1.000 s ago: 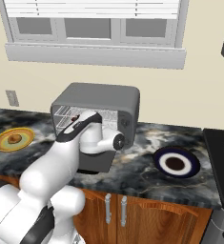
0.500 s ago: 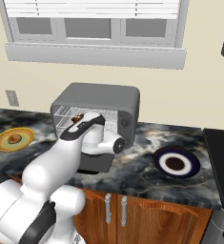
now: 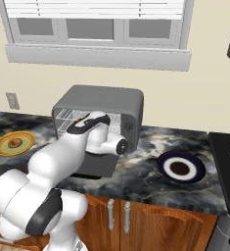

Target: Open the toaster oven door. Place the bread on the top rack in the toaster oven and place the chicken drumstick on the bottom rack.

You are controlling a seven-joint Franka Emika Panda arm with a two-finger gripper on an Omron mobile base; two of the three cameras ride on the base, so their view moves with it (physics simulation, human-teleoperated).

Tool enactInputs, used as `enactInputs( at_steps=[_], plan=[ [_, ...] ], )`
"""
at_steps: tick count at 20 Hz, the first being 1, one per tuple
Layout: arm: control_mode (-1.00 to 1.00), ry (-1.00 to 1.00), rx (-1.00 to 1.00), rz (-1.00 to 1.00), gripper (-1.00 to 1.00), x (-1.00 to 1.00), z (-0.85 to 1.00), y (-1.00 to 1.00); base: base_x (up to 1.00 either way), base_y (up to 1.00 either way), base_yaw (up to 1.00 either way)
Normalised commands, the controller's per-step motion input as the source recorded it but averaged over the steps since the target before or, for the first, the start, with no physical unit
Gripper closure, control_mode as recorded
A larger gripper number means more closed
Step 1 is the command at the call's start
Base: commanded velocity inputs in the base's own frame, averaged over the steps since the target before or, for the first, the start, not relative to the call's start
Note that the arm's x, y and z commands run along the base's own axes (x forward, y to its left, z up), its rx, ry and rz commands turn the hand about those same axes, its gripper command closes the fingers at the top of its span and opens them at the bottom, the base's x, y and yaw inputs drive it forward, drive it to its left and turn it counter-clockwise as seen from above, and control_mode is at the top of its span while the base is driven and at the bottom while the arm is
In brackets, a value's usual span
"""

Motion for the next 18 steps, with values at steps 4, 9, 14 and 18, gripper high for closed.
enactInputs(
  at_steps=[4, 9, 14, 18],
  plan=[
    [-1.0, 0.0, 0.04, 0.0, -1.0, 0.23, -0.14, 0.0, 0.0, 0.0, 0.0],
    [-1.0, 0.0, 0.05, 0.0, -1.0, 0.21, -0.15, 0.0, 0.0, 0.0, 0.0],
    [-1.0, 0.0, 0.05, 0.0, -1.0, 0.26, -0.06, 0.0, 0.0, 0.0, 0.0],
    [-1.0, 0.0, 0.02, 0.0, -1.0, 0.27, 0.0, 0.0, 0.0, 0.0, 0.0]
  ],
)
